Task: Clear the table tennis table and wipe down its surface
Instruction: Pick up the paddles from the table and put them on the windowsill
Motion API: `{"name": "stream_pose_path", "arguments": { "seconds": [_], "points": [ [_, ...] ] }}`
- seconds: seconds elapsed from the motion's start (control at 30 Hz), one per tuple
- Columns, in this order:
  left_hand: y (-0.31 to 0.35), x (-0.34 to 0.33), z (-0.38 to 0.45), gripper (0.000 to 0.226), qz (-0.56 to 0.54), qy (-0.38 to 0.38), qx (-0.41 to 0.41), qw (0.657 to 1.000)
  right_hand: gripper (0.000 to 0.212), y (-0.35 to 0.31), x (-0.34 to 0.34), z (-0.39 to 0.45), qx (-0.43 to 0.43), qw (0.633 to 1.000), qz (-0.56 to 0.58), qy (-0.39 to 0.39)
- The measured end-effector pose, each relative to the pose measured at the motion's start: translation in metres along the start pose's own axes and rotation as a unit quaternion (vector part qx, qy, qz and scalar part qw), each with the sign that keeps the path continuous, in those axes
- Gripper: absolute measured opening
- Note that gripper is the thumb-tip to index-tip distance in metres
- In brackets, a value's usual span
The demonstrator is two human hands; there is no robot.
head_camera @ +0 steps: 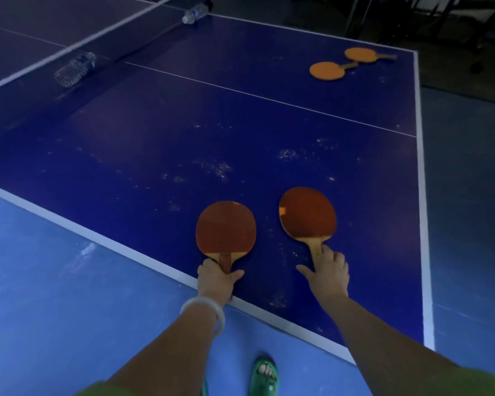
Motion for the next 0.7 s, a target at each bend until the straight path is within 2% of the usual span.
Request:
{"name": "stream_pose_path", "arguments": {
  "seconds": [0.13, 0.3, 0.4, 0.57, 0.7],
  "points": [
    [-0.005, -0.009, -0.006, 0.056, -0.010, 0.005, 0.009, 1.000, 0.073, 0.005, -0.005, 0.007, -0.002, 1.000, 0.021, -0.015],
    [-0.008, -0.009, -0.007, 0.040, -0.044, 0.004, 0.000, 0.999, 0.061, 0.007, -0.011, 0.014, -0.013, 0.994, 0.095, -0.048],
    [-0.012, -0.005, -0.004, 0.041, -0.074, -0.019, 0.005, 0.997, 0.055, 0.008, -0.015, 0.014, -0.034, 0.988, 0.134, -0.065],
    [-0.021, -0.002, -0.007, 0.036, -0.147, -0.094, 0.013, 0.985, 0.023, 0.006, -0.029, 0.010, -0.072, 0.960, 0.255, -0.090],
    [-0.029, 0.018, -0.011, 0.031, -0.184, -0.054, -0.033, 0.981, 0.018, -0.007, -0.037, 0.002, -0.075, 0.933, 0.333, -0.111]
  ]
}}
Point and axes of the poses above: each hand's wrist, its own z-axis towards the middle knuckle, its own x-axis out of the back of the hand, y = z × x, the point moved 7 cm from there along z, towards the middle knuckle, and after that the axes turned 8 degrees about x, right-handed, at the moved point
